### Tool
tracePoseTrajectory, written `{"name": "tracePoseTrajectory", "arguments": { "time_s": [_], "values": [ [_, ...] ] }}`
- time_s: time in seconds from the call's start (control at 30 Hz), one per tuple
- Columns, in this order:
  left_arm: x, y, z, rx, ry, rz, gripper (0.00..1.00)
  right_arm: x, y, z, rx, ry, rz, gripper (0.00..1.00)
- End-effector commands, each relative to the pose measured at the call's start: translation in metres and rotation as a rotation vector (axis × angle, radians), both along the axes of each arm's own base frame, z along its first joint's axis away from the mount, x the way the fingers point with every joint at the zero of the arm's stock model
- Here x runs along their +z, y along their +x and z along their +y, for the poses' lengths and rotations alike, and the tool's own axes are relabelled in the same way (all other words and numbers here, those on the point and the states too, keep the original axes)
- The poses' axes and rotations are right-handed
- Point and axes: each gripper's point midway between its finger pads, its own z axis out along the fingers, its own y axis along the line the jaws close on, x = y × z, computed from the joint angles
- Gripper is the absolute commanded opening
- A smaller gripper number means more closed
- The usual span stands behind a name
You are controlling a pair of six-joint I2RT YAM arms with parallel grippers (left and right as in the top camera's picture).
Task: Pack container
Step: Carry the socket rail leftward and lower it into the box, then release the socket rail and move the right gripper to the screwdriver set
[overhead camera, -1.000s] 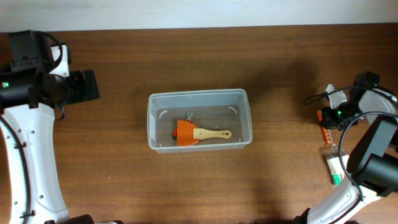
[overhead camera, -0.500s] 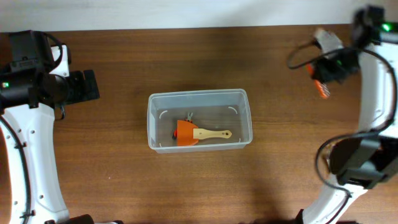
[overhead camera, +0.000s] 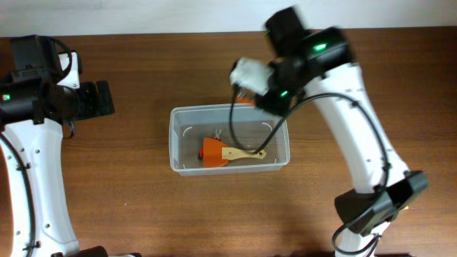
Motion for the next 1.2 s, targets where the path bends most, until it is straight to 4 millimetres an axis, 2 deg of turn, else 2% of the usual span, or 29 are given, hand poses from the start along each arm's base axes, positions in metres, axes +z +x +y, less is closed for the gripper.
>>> {"name": "tracePoseTrajectory", "arguments": {
  "time_s": [0.0,0.13,0.23,0.33,0.53,0.6,0.67,0.77,0.97,1.07,1.17],
  "values": [
    [0.003,-0.003,-0.001,-0.013,0.008,-0.006,0.99,-0.033,-0.016,0.019,0.122,-0.040,0.042,0.04],
    [0.003,-0.003,-0.001,-0.013,0.007,-0.004,0.99,-0.077,-0.021,0.034,0.158,-0.057,0.072,0.04],
    [0.002,-0.005,-0.002,-0.013,0.005,0.005,0.99,-0.109,-0.022,0.037,0.165,-0.066,0.091,0.04],
    [0.002,-0.005,-0.002,-0.013,0.005,0.005,0.99,-0.129,-0.022,0.036,0.165,-0.069,0.096,0.04],
    [0.002,-0.005,-0.002,-0.013,0.005,0.005,0.99,-0.154,-0.024,0.034,0.164,-0.070,0.099,0.05],
    [0.002,-0.005,-0.002,-0.013,0.005,0.005,0.99,-0.160,-0.027,0.033,0.163,-0.074,0.107,0.15],
    [0.002,-0.005,-0.002,-0.013,0.005,0.006,0.99,-0.163,-0.029,0.031,0.163,-0.079,0.116,0.34],
    [0.001,-0.006,-0.002,-0.013,0.005,0.009,0.99,-0.164,-0.030,0.031,0.163,-0.081,0.119,0.53],
    [0.001,-0.006,-0.002,-0.013,0.005,0.008,0.99,-0.159,-0.027,0.032,0.161,-0.076,0.109,0.62],
    [0.001,-0.006,-0.002,-0.013,0.005,0.008,0.99,-0.131,-0.020,0.036,0.136,-0.059,0.079,0.67],
    [0.001,-0.005,-0.002,-0.013,0.005,0.008,0.99,-0.082,0.000,0.031,0.036,-0.062,-0.014,0.73]
  ]
}}
